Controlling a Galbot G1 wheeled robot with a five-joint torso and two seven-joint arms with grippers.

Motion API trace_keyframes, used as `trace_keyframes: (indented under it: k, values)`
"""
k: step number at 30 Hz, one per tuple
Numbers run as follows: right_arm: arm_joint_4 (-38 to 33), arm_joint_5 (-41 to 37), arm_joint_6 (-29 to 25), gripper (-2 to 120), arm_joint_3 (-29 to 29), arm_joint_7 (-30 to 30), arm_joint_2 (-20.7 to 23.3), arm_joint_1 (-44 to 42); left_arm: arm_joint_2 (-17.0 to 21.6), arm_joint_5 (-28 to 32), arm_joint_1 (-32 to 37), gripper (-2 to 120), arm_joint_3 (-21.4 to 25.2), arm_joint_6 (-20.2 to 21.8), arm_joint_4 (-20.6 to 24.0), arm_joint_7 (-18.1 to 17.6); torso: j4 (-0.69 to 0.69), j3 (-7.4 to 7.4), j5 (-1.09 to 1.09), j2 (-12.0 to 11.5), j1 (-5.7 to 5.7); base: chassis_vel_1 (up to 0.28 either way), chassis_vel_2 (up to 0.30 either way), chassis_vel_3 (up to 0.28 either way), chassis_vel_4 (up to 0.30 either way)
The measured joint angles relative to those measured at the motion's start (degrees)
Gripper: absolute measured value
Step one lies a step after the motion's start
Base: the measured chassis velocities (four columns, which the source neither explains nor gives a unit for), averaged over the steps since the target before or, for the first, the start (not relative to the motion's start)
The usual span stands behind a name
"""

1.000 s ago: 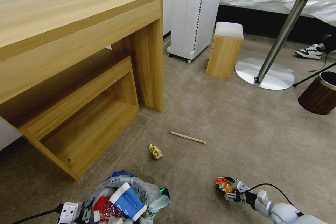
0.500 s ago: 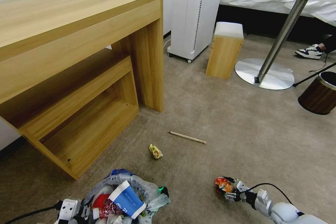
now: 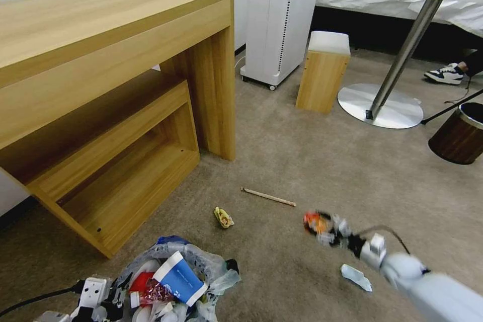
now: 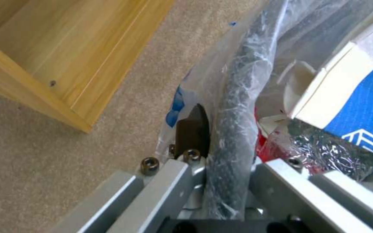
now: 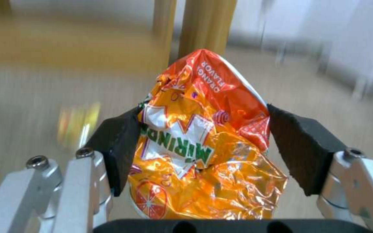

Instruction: Pick up the trash bin and place the garbage on the floor into it.

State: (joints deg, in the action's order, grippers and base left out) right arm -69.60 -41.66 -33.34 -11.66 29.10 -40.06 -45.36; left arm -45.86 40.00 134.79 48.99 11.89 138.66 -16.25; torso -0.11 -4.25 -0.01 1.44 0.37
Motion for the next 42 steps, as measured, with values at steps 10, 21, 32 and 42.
trace_keyframes:
  k: [10,21,32,42]
  values:
    - [-22.6,-11.3,4.4,68,-5.6,-2.4,5.0,11.7,4.0,6.7,-3.1,0,1.1,0.4,-1.2,-1.4,0.0,0.0,0.02,0.0,0.0,0.0,0.0,0.0,0.0]
    - [-35.8,-15.6,9.7,68,-21.8,-7.9,0.4,22.7,9.6,14.1,-4.7,0,4.4,1.0,-1.2,-4.1,-0.04,0.0,-0.01,0.0,0.0,0.0,0.0,0.0,0.0]
    - [-33.3,-17.3,11.3,68,-39.4,-12.8,-12.1,34.8,10.7,15.5,-4.1,0,5.6,1.3,-1.1,-4.8,-0.01,0.0,-0.01,0.0,0.0,0.0,0.0,0.0,0.0]
    - [-26.6,-16.2,10.5,68,-49.1,-13.9,-19.6,34.8,10.2,15.8,-1.4,0,7.8,1.3,-0.4,-5.4,-0.02,0.01,0.0,0.0,0.0,0.0,0.0,0.0,0.0]
